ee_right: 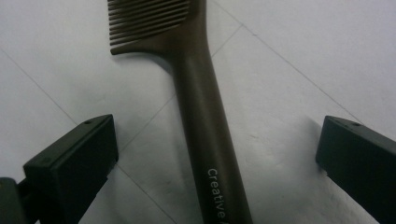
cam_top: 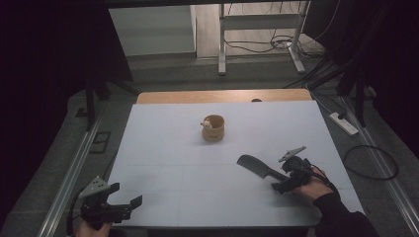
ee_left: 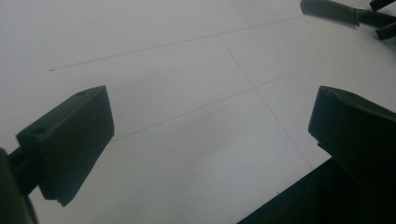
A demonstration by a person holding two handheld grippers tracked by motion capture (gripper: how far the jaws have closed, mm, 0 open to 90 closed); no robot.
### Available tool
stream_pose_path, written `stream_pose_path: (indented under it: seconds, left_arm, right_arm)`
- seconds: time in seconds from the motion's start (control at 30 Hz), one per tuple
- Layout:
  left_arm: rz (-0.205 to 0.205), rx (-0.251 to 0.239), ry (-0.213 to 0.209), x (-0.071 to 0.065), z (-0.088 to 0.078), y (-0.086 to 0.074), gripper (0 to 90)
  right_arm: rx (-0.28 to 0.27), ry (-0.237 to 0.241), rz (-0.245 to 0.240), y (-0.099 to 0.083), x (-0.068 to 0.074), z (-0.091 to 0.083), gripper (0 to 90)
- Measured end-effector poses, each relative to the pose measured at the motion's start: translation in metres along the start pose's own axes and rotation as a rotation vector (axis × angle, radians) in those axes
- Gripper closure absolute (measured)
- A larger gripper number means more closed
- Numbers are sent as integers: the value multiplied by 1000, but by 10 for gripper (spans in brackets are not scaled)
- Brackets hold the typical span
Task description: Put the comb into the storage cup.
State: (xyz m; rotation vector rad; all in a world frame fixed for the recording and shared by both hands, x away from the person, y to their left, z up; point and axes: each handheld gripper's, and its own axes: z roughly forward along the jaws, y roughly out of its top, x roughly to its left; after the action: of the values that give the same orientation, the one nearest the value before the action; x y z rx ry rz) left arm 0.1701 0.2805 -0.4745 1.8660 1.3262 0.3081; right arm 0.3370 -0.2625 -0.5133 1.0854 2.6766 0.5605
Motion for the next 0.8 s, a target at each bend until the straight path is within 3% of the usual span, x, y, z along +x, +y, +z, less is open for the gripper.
stream_pose_path:
  seconds: [0.3, 0.53, 0.57, 0.6, 0.63, 0.73, 0.77, 0.8]
  left_arm:
    - [0, 2, -3, 0, 0, 0, 7]
    - [0, 2, -5, 0, 0, 0, 7]
    - [0, 3, -5, 0, 0, 0, 7]
    - [0, 3, -5, 0, 0, 0, 7]
    - [1, 4, -4, 0, 0, 0, 7]
    - [2, 5, -3, 0, 0, 0, 7]
    - [3, 7, -1, -1, 1, 1, 7]
    - [3, 7, -1, -1, 1, 1, 7]
  right_arm:
    - [7, -5, 6, 0, 0, 0, 0]
    - [43, -7, 15, 4, 2, -1, 23]
    - [41, 0, 1, 5, 3, -3, 82]
    - [41, 0, 1, 5, 3, -3, 82]
    - [42, 11, -18, 6, 5, -5, 157]
    - [43, 16, -28, 7, 5, -7, 227]
    - [35, 21, -33, 8, 4, -9, 309]
    - [35, 21, -33, 8, 4, -9, 309]
